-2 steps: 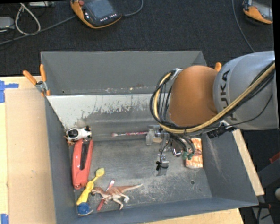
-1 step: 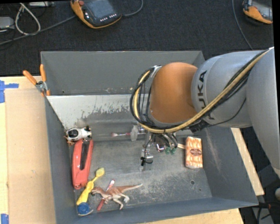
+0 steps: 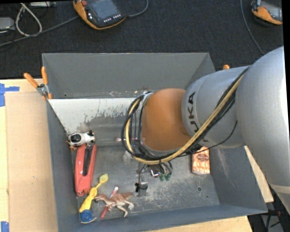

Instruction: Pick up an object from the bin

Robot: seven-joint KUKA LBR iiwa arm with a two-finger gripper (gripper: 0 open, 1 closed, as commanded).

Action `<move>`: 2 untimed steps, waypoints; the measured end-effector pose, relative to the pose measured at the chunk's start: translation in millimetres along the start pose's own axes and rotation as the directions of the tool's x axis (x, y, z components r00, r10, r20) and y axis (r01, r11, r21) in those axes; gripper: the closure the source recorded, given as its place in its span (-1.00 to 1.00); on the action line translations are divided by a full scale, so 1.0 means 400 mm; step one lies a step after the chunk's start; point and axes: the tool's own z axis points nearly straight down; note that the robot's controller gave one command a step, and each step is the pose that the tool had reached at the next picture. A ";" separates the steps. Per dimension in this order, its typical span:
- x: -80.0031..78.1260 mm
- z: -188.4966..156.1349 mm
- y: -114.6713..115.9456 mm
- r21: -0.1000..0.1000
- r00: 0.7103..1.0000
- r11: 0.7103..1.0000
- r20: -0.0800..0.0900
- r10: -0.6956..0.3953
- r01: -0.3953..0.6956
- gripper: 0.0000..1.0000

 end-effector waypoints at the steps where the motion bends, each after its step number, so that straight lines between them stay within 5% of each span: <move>1: 0.089 0.080 0.130 0.002 0.998 0.998 0.011 -0.064 0.064 -1.00; 2: 0.137 0.083 0.189 0.001 1.000 1.000 0.003 0.006 -0.006 1.00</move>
Offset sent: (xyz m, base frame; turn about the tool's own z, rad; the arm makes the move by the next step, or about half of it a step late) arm -0.0620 0.0697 -0.0329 0.0060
